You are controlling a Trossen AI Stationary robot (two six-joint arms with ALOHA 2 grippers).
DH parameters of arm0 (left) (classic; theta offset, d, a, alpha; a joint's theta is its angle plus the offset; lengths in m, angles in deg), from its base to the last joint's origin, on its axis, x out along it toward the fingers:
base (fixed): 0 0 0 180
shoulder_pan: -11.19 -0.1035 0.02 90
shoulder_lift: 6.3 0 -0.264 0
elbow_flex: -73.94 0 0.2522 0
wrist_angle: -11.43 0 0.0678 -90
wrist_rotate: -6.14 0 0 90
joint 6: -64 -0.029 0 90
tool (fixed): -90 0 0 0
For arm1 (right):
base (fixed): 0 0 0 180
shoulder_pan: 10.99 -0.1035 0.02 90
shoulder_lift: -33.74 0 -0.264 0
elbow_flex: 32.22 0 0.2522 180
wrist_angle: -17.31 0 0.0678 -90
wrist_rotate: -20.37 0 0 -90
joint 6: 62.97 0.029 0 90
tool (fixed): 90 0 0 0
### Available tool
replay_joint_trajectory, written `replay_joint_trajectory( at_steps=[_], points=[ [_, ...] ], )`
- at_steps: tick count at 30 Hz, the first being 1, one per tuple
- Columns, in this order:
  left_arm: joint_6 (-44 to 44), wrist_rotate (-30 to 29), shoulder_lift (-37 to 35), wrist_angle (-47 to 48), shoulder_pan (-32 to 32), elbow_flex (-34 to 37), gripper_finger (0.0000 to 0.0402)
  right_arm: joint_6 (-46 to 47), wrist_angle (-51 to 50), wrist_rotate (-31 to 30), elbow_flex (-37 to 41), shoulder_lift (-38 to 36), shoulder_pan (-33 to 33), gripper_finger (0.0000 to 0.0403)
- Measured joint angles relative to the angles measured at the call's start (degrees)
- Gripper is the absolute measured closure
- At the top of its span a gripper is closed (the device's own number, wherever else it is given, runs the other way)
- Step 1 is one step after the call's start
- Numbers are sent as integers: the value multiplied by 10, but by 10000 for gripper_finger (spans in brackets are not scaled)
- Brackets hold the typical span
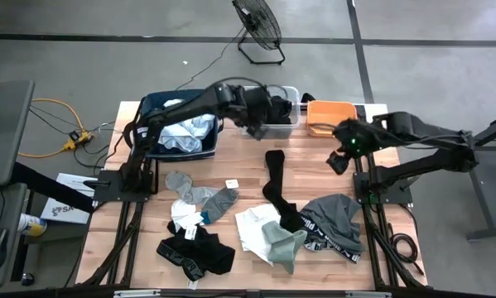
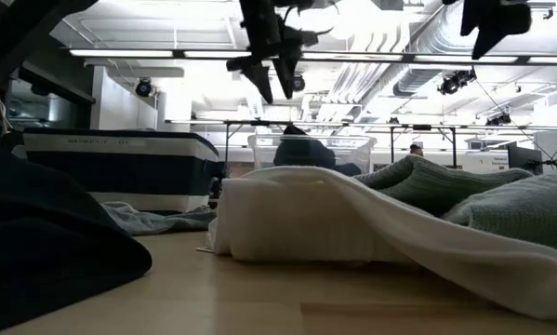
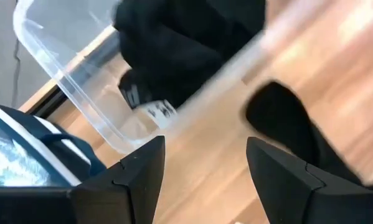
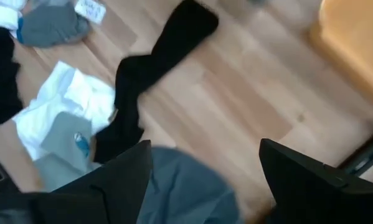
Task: Pick & Place Cloths
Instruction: Put the gray boxer short into the transparent bin
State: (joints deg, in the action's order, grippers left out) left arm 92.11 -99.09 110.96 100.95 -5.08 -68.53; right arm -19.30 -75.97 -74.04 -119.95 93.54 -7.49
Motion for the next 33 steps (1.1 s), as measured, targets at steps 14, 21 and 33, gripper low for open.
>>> replay_joint_trajectory(
  at_steps=[14, 21, 33],
  points=[
    [-82, -45, -17, 47, 126, 1, 181, 340, 85, 2, 158, 1, -265, 113],
    [-103, -45, -27, 21, 168, 1, 181, 370, 189, 3, 221, 17, -378, 113],
    [-134, 48, -48, -116, 221, 107, 181, 263, 284, -5, 273, 110, -465, 113]
  ],
)
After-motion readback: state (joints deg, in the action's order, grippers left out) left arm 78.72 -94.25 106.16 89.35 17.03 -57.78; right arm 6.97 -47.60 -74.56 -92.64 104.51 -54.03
